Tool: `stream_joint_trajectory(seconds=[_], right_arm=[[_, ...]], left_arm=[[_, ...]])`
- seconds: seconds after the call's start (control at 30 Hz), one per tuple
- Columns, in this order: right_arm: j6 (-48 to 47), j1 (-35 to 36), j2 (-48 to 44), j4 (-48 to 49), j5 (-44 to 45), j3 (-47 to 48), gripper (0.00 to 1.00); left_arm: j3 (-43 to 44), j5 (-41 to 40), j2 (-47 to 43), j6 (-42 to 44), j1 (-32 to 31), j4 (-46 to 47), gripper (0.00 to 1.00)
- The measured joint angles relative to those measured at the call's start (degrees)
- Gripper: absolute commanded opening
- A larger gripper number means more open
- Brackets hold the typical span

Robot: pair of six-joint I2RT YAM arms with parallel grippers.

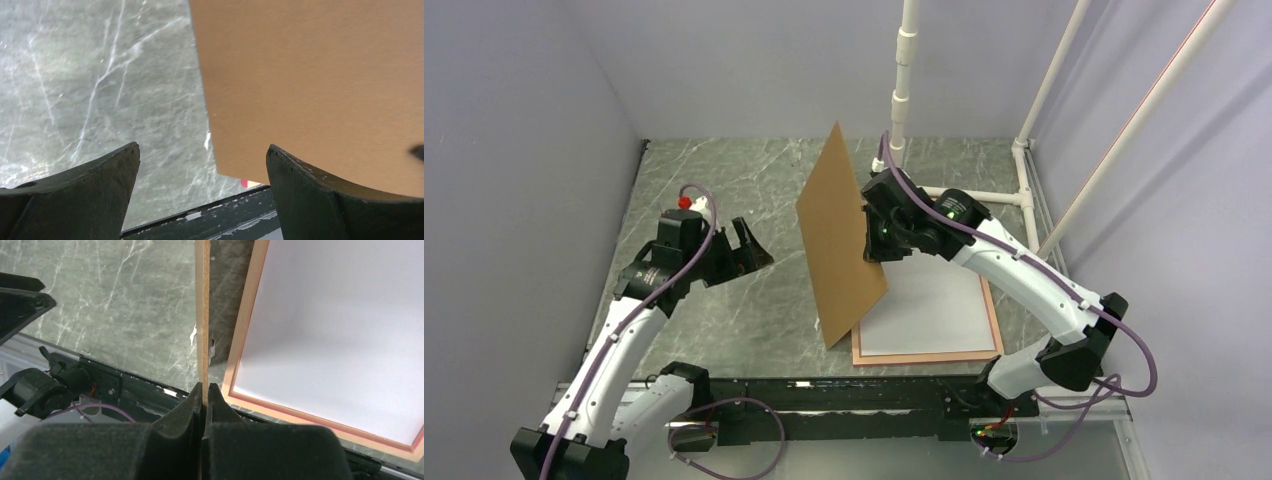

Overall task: Put the photo into the frame
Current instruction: Turn over the photo frame item at the center of the board.

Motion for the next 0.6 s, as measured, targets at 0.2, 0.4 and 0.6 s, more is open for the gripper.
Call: stream_joint_trajectory(seconds=[0.2, 0.4, 0.6], right_arm=[[2.14, 3.89, 3.89, -5.99, 6.99, 6.56, 0.0], [4.31, 6.88, 8.0, -11.82, 12.59, 12.76, 0.0], [5.79, 9.97, 12.39, -16.81, 17.94, 18.78, 0.0]], left_arm=[[5.97, 2.54, 0.46, -1.7, -1.07, 1.31, 0.99], [12.0, 4.04, 4.68, -3.98, -2.51, 2.69, 0.99], [17.57, 4.74, 8.81, -6.12, -4.09, 4.96, 0.99]])
